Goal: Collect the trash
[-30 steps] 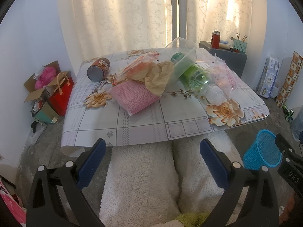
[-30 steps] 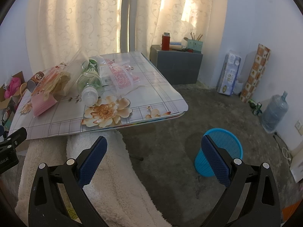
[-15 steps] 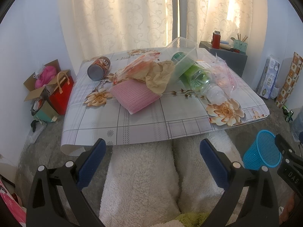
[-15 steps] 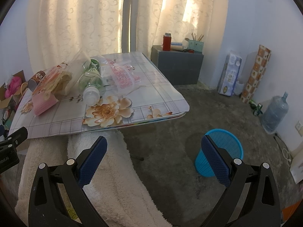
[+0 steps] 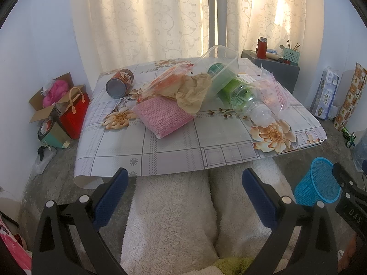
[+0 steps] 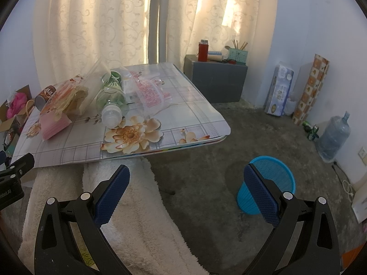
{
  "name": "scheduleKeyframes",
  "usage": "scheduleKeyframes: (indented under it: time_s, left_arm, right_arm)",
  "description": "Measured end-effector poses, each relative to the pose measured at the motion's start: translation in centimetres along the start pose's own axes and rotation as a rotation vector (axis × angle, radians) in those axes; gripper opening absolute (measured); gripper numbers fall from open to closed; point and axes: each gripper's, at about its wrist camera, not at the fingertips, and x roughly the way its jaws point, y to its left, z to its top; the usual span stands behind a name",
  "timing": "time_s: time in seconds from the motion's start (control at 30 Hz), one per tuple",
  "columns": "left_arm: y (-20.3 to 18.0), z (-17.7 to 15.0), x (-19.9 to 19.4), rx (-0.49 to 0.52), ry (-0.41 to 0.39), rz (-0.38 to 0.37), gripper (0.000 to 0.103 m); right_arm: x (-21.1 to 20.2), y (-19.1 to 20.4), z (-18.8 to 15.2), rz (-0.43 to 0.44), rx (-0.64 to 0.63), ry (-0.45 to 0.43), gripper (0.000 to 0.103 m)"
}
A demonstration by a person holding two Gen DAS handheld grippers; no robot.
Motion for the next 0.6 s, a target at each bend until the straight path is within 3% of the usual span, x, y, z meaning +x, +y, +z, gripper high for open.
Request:
scheduleKeyframes:
  time_s: [0.6]
  left_arm:
    - [0.18,0.0,-0.14,-0.004,0.0,0.0,0.097]
  right_arm:
    - [0.07,0.17,0.23,0.003,0.0,0.0,0.095]
